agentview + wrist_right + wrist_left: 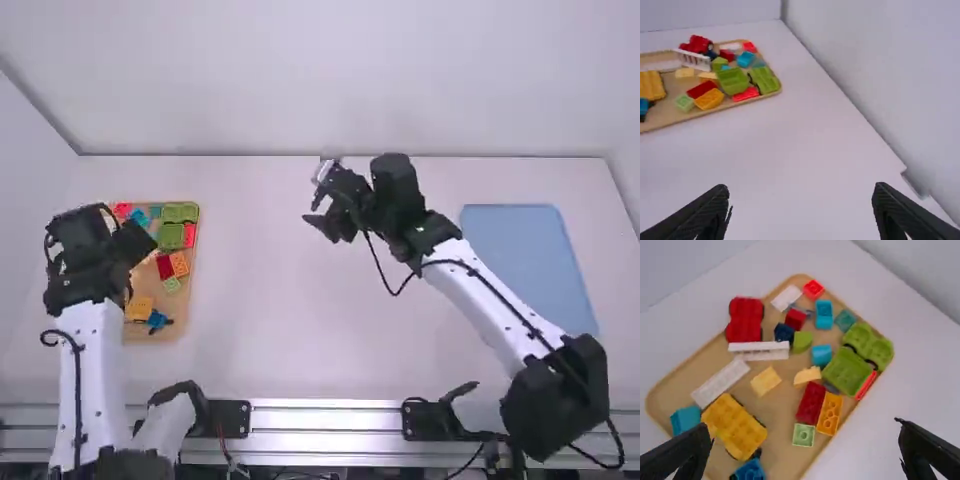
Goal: Assemble lego blocks to make yellow taxi
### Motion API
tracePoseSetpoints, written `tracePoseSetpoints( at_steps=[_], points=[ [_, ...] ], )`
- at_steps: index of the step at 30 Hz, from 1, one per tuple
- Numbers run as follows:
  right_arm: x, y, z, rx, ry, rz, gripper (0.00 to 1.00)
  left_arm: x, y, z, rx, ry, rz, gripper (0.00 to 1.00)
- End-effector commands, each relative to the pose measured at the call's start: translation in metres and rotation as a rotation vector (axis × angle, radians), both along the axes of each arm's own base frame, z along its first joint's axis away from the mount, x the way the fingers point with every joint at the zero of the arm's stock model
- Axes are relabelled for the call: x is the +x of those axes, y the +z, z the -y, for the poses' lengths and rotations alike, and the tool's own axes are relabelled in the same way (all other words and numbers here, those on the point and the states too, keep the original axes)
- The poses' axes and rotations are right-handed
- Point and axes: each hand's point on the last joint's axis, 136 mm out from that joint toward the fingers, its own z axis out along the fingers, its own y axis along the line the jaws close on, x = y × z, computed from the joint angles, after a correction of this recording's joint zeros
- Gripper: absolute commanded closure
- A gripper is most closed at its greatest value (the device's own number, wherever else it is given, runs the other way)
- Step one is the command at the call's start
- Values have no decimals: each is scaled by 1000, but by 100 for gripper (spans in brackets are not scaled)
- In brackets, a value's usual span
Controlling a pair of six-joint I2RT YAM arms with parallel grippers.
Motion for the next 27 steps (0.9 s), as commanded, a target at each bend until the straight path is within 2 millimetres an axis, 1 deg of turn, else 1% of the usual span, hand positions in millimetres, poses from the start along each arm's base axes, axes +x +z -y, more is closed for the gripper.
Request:
tracePoseSetpoints(
  at_steps=[1, 2, 3, 4, 5, 8, 10, 11, 12, 13, 15, 16, 18, 21, 23, 27],
  points=[
    [-14, 16, -27, 49, 173, 31, 20, 1, -7, -7, -83, 9, 0, 1],
    [-19, 16, -36, 57, 233, 34, 19, -3, -14, -12, -121, 30, -13, 1],
    [-20, 16, -41, 63, 257, 30, 18, -4, -18, -14, -143, 37, -17, 1],
    [-21, 16, -43, 66, 266, 28, 18, -5, -20, -15, -152, 40, -18, 1],
    [-23, 14, -51, 71, 306, 20, 16, -7, -25, -18, -191, 49, -18, 1],
    [-31, 7, -65, 59, 376, 20, 14, -12, -32, -23, -230, 72, -26, 1],
    [-39, 0, -79, 46, 450, 35, 12, -22, -40, -25, -249, 102, -64, 1],
    [-42, -1, -85, 49, 473, 34, 11, -25, -42, -24, -259, 104, -74, 1],
    [-44, -1, -87, 51, 480, 34, 11, -25, -42, -24, -260, 105, -75, 1],
    [-49, 0, -95, 60, 516, 33, 10, -24, -41, -24, -262, 103, -72, 1],
    [-52, 2, -103, 67, 537, 32, 9, -22, -40, -25, -253, 101, -60, 1],
    [-55, 4, -111, 68, 555, 32, 8, -16, -37, -23, -274, 99, -28, 1],
    [-58, 9, -119, 70, 584, 27, 6, -10, -37, -11, -339, 65, 3, 1],
    [-61, 8, -126, 73, 614, 22, 5, -10, -41, -9, -354, 78, 5, 0],
    [-63, 4, -129, 67, 633, 16, 4, -14, -44, -12, -390, 156, 14, 1],
    [-62, 0, -133, 69, 646, 8, 3, -19, -46, -15, -407, 229, -22, 1]
  ],
)
